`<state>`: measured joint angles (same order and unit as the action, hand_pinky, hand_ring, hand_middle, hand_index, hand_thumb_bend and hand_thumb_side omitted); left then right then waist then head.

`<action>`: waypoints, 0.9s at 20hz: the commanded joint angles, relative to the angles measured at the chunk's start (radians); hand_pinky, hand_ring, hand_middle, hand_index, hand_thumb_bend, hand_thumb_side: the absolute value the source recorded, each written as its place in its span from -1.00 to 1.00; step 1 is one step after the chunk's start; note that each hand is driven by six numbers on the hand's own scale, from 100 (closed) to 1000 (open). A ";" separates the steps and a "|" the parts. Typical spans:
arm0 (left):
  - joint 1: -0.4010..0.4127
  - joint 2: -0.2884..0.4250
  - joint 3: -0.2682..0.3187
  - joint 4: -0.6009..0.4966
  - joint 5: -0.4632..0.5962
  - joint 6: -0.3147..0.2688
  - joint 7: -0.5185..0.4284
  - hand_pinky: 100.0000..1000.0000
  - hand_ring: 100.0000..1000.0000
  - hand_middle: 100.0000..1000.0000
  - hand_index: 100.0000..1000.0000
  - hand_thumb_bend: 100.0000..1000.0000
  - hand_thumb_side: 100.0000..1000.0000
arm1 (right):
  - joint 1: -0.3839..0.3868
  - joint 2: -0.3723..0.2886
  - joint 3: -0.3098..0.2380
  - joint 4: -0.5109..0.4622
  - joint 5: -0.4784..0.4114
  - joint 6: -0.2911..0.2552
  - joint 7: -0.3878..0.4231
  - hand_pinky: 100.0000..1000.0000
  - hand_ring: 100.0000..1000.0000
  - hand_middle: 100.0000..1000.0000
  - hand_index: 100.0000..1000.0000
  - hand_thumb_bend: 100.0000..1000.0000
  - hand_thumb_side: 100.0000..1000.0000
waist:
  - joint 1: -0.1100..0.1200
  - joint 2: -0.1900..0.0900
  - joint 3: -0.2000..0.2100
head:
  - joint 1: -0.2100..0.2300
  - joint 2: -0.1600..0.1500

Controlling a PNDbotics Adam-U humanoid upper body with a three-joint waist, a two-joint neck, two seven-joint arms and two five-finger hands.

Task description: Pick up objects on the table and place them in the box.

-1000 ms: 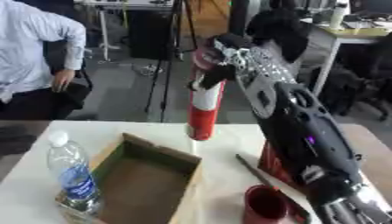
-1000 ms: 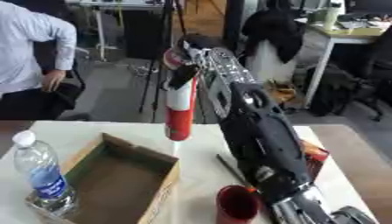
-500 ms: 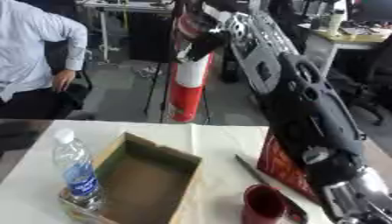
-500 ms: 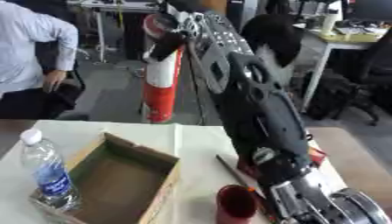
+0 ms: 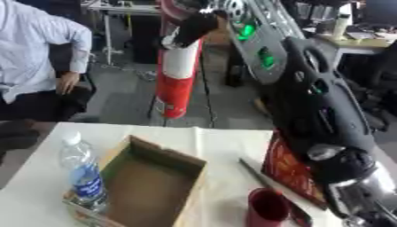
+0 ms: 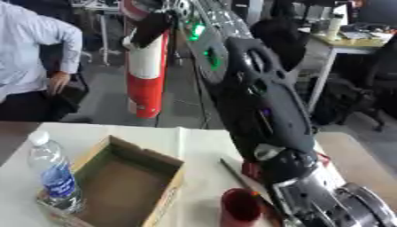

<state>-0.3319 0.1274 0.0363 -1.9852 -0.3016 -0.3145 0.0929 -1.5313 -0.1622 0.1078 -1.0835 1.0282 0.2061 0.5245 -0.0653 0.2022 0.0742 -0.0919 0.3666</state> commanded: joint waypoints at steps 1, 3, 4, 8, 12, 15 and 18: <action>-0.007 0.013 -0.003 -0.015 -0.001 0.000 -0.002 0.71 0.42 0.43 0.36 -1.00 1.00 | -0.027 0.000 0.009 -0.043 -0.017 -0.004 0.014 -0.60 -0.20 -0.37 -0.22 -0.39 -0.43 | 0.006 -0.021 0.001 | -0.001 0.004; -0.007 0.012 -0.005 -0.015 -0.001 -0.001 -0.004 0.71 0.42 0.43 0.36 -1.00 1.00 | -0.019 0.014 0.019 -0.052 -0.021 -0.008 0.016 -0.61 -0.20 -0.38 -0.22 -0.38 -0.43 | 0.007 -0.020 0.005 | -0.004 0.003; -0.008 0.011 -0.005 -0.015 0.000 -0.001 -0.005 0.71 0.42 0.43 0.36 -1.00 1.00 | -0.013 0.022 0.022 -0.055 -0.023 -0.010 0.015 -0.61 -0.20 -0.38 -0.22 -0.38 -0.43 | 0.008 -0.019 0.007 | -0.005 0.002; -0.007 0.009 -0.005 -0.015 0.001 -0.001 -0.006 0.72 0.42 0.43 0.36 -1.00 1.00 | 0.011 0.046 0.033 -0.059 -0.031 -0.017 0.016 -0.62 -0.20 -0.38 -0.22 -0.37 -0.43 | 0.011 -0.015 0.015 | -0.008 0.000; -0.008 0.007 -0.007 -0.015 0.003 -0.001 -0.010 0.72 0.42 0.43 0.36 -1.00 1.00 | 0.034 0.070 0.046 -0.058 -0.038 -0.025 0.020 -0.62 -0.20 -0.38 -0.22 -0.36 -0.44 | 0.013 -0.010 0.019 | -0.010 -0.002; -0.008 0.006 -0.006 -0.015 0.003 -0.001 -0.011 0.72 0.42 0.43 0.36 -1.00 1.00 | 0.044 0.078 0.051 -0.056 -0.041 -0.031 0.021 -0.63 -0.20 -0.38 -0.22 -0.36 -0.44 | 0.014 -0.008 0.021 | -0.010 -0.002; -0.008 0.005 -0.006 -0.015 0.004 -0.001 -0.014 0.72 0.42 0.43 0.36 -1.00 1.00 | 0.065 0.095 0.064 -0.046 -0.046 -0.043 0.029 -0.63 -0.20 -0.38 -0.22 -0.35 -0.45 | 0.017 -0.004 0.028 | -0.011 -0.003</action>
<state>-0.3319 0.1269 0.0307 -1.9852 -0.3011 -0.3153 0.0826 -1.4468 -0.0637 0.1710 -1.1184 0.9928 0.1705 0.5518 -0.0581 0.2134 0.1009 -0.1006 0.3663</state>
